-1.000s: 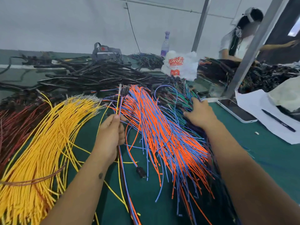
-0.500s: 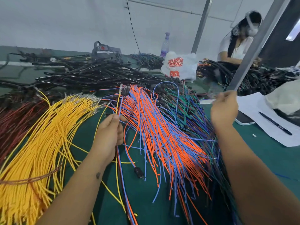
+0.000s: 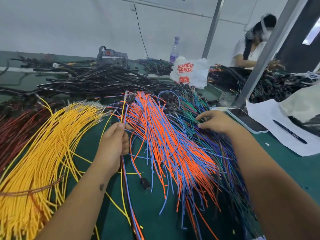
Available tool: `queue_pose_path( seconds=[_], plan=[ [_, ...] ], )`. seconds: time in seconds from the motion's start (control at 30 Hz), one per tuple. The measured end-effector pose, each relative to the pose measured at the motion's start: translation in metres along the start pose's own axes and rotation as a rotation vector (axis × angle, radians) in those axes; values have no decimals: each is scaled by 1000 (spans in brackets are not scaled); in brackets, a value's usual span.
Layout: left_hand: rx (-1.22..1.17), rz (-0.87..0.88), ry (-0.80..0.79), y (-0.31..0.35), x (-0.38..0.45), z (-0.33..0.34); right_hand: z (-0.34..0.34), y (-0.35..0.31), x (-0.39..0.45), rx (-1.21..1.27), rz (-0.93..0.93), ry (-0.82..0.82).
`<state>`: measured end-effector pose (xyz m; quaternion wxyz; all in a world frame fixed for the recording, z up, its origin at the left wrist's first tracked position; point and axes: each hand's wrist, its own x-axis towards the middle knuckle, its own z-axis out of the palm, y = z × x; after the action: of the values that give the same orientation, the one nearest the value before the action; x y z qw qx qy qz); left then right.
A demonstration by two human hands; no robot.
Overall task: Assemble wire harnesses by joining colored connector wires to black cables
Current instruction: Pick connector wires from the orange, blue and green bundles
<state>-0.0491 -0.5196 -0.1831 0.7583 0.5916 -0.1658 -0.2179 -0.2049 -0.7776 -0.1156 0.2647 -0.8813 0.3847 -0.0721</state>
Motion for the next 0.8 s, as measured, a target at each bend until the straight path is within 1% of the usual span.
queue_pose_path(
  seconds=[0.1, 0.23, 0.27, 0.3, 0.43, 0.5, 0.53, 0.57, 0.63, 0.67, 0.77, 0.8],
  plan=[
    [1, 0, -4, 0, 0, 1, 1, -3, 1, -156, 27, 68],
    [6, 7, -9, 0, 0, -1, 12, -11, 2, -475, 49, 124],
    [1, 10, -10, -1, 0, -1, 15, -14, 3, -518, 28, 162],
    [-9, 13, -14, -1, 0, -1, 17, -17, 3, -510, -10, 229],
    [-42, 15, -29, -3, 3, -2, 7, -27, 10, -208, -136, 609],
    [-43, 16, -38, -3, 3, -2, -6, -34, 10, -64, -156, 758],
    [-41, 18, -42, -3, 2, -2, -14, -37, 9, 29, -170, 807],
    [-38, 20, -44, -3, 2, -3, -21, -42, 7, 158, -197, 826],
    [-31, 18, -48, -2, 1, -3, -35, -53, 1, 477, -260, 773],
    [-26, 15, -48, -2, 0, -3, -43, -58, -1, 586, -269, 746],
    [-17, 8, -38, -1, 0, -3, -66, -72, -7, 747, -208, 684],
    [-19, 7, -36, -1, 0, -2, -73, -77, -9, 887, -171, 613]
  ],
)
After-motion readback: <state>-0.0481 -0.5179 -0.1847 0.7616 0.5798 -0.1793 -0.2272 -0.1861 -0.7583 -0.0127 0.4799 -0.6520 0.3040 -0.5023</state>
